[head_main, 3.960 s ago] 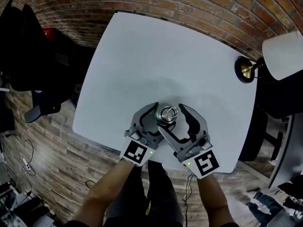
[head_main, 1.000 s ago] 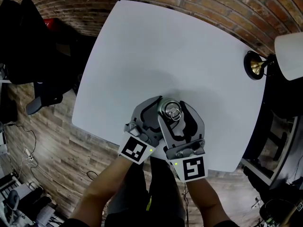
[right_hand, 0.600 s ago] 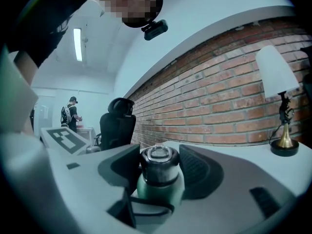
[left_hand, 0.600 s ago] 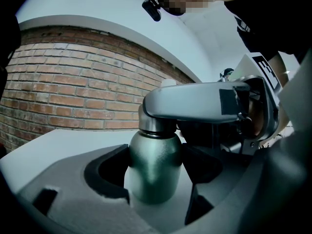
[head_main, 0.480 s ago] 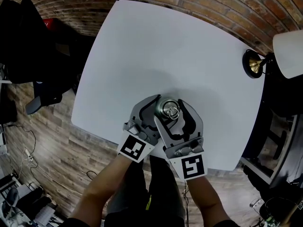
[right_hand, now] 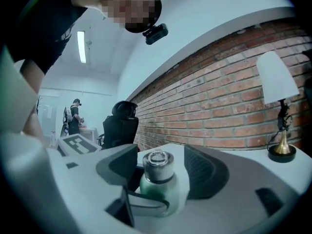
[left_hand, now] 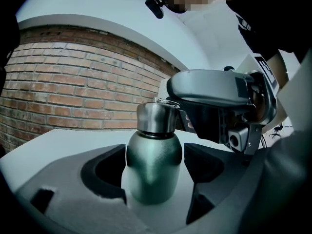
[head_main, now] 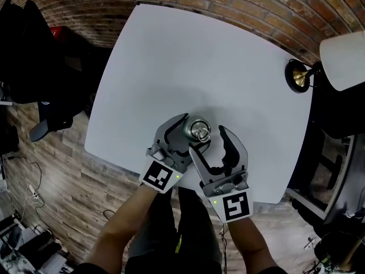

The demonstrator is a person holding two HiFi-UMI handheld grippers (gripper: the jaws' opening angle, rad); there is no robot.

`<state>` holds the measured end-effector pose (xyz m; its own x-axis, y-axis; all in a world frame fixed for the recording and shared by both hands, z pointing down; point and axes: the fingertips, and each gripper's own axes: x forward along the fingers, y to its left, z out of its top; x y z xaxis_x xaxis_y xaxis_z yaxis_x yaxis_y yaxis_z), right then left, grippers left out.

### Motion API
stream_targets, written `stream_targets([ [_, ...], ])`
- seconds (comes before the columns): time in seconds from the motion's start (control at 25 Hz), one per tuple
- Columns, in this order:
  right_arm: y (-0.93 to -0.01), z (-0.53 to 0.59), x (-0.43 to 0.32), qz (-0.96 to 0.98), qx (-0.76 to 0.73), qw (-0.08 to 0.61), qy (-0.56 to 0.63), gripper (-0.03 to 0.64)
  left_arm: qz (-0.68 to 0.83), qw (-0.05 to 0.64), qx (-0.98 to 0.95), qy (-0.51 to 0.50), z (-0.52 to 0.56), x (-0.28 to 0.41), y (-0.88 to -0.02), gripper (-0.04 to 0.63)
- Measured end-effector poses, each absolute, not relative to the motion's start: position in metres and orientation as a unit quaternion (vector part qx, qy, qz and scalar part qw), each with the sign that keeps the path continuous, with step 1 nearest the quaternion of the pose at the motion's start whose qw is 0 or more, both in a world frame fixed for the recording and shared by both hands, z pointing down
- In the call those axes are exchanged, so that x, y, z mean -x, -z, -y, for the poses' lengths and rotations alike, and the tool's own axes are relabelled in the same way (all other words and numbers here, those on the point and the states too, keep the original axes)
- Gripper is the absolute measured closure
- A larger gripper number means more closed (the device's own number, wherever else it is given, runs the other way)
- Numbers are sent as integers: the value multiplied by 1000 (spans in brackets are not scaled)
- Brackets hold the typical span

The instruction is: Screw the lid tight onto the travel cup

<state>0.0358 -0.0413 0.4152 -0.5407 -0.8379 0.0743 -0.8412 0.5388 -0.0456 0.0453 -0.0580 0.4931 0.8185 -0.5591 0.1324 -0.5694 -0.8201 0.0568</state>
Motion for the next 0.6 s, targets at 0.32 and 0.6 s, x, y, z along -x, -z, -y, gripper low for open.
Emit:
stream_targets([
  [0.32, -414, 25, -88, 833, -548, 47, -58, 449, 282, 51, -955, -77, 48, -36, -488, 210],
  [0.6, -411, 8, -110, 798, -591, 79, -86, 566, 295, 44, -945, -135, 41, -6, -483, 212],
])
